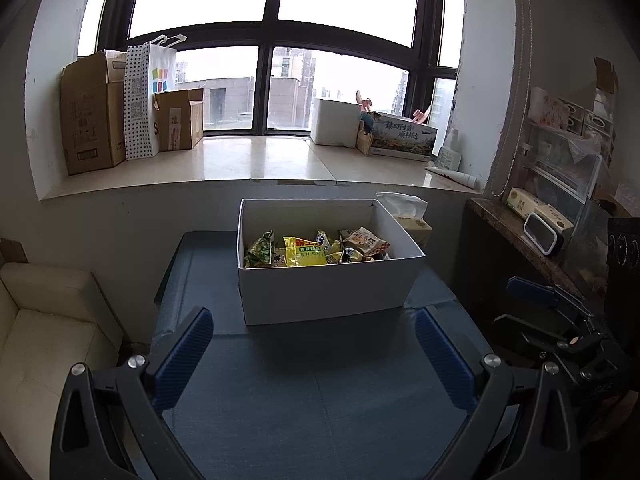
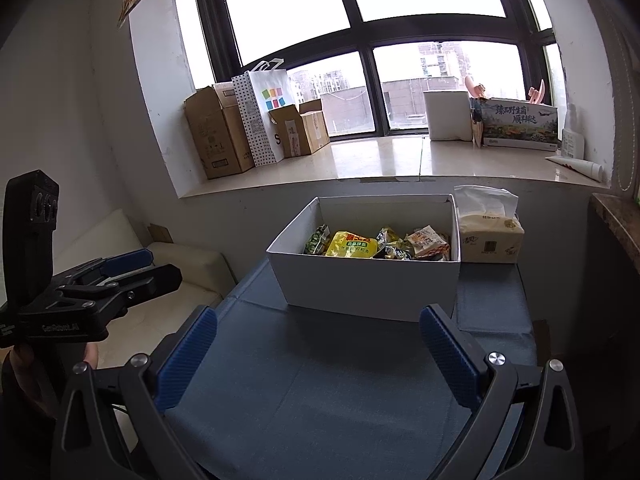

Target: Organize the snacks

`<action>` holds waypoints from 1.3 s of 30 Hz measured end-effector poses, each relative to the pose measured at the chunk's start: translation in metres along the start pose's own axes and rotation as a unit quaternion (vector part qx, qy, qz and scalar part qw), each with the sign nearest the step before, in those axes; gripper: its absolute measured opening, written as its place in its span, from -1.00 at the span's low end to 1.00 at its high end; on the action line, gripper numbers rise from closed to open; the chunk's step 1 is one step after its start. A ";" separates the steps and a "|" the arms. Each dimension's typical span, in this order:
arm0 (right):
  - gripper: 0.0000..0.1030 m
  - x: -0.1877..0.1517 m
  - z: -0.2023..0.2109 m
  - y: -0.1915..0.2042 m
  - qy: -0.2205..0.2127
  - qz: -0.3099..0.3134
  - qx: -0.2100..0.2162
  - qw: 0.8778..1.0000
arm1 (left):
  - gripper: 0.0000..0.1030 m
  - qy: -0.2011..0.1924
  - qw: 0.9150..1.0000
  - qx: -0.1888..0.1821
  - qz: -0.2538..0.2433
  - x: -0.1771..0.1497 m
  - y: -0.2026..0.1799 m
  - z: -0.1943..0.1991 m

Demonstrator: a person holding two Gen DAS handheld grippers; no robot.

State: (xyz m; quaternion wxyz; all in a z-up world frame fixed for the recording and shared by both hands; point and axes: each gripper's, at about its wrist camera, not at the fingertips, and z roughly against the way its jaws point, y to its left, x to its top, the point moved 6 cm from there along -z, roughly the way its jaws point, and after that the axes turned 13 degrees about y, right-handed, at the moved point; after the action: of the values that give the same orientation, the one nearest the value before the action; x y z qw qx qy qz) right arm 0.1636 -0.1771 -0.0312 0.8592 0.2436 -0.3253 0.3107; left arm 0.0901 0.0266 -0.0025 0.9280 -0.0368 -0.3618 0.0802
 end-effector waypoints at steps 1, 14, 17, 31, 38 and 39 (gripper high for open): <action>1.00 0.000 0.000 0.000 0.000 0.000 0.000 1.000 | 1.00 0.001 1.000 0.000 0.000 0.000 0.000 0.000; 1.00 -0.001 0.000 0.001 0.003 -0.001 0.001 1.000 | 1.00 0.003 1.000 0.004 -0.004 -0.001 -0.001 -0.002; 1.00 -0.001 -0.001 0.001 0.003 -0.002 0.001 1.000 | 1.00 0.005 1.000 0.002 -0.003 -0.002 -0.002 -0.004; 1.00 -0.003 -0.002 0.002 0.006 -0.005 0.004 1.000 | 1.00 0.011 1.000 0.005 -0.003 -0.005 -0.003 -0.007; 1.00 -0.003 -0.003 0.001 0.008 -0.007 0.005 1.000 | 1.00 0.012 1.000 0.007 -0.009 -0.005 -0.006 -0.007; 1.00 -0.003 -0.003 0.001 0.008 -0.007 0.005 1.000 | 1.00 0.011 1.000 0.007 -0.010 -0.005 -0.006 -0.007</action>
State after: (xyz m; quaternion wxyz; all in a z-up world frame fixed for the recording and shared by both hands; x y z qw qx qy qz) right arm 0.1620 -0.1761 -0.0349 0.8627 0.2477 -0.3155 0.3081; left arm 0.0918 0.0199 -0.0098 0.9332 -0.0273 -0.3509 0.0729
